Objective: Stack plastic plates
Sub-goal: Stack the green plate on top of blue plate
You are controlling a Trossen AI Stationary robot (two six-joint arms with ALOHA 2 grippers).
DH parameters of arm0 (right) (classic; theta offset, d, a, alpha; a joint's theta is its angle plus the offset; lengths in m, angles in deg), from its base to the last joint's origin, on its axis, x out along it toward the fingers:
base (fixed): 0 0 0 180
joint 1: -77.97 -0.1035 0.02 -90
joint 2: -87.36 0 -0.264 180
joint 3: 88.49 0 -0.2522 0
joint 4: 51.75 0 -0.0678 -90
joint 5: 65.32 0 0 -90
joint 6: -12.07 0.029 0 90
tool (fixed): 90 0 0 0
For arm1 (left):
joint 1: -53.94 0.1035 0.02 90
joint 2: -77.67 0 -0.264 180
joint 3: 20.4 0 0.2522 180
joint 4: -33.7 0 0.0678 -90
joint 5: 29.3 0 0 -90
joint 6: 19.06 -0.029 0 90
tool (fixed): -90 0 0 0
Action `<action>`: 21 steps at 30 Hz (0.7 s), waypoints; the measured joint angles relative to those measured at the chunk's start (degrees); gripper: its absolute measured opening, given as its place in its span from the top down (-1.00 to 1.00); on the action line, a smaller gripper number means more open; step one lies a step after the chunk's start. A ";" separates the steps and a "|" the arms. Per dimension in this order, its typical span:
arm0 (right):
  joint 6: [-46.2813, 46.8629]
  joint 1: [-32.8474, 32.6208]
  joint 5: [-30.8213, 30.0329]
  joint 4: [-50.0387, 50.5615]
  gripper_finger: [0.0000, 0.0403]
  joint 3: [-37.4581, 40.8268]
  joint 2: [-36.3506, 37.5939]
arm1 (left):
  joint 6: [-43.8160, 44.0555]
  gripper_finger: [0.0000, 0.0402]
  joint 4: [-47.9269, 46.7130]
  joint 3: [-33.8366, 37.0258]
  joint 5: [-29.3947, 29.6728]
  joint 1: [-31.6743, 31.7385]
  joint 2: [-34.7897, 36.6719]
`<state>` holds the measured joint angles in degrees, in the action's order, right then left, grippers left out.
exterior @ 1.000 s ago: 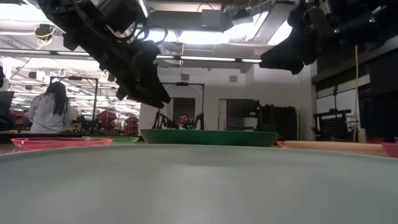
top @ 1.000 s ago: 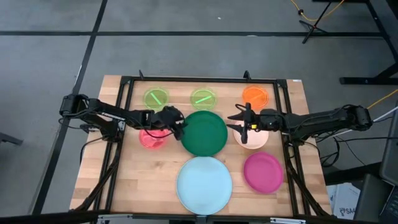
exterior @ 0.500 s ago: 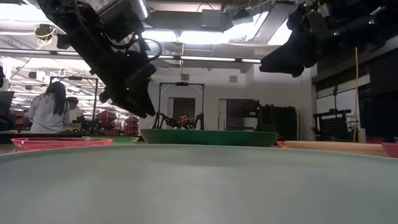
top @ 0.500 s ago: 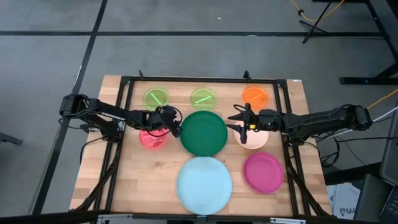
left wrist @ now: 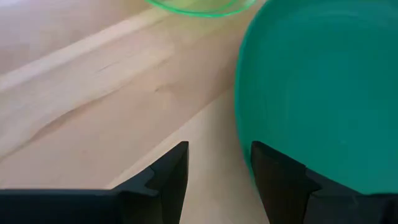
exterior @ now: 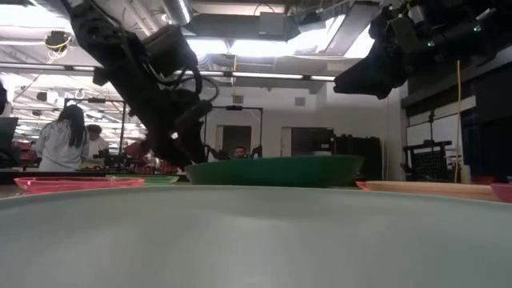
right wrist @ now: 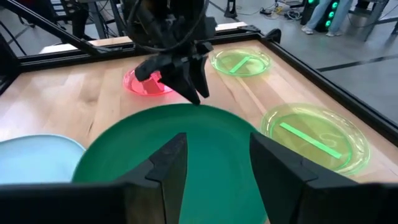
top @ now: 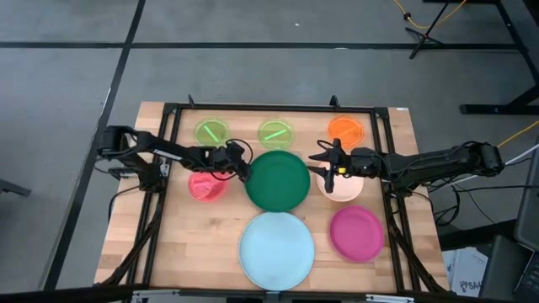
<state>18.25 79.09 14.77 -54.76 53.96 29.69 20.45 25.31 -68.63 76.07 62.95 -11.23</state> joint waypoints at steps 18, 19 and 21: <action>0.04 0.02 -0.11 1.78 0.17 0.00 0.02 | -5.41 0.28 3.08 0.06 -3.07 0.38 -2.77; 0.04 0.02 -0.11 1.78 0.17 0.00 0.01 | -5.58 0.33 3.10 0.08 -3.20 0.44 -2.77; 0.04 0.02 -0.13 1.69 0.17 0.00 0.02 | -5.62 0.44 3.07 0.08 -2.77 0.44 -2.77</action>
<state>18.29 79.12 14.64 -53.06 53.96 29.70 14.83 28.39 -68.55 73.29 63.39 -13.99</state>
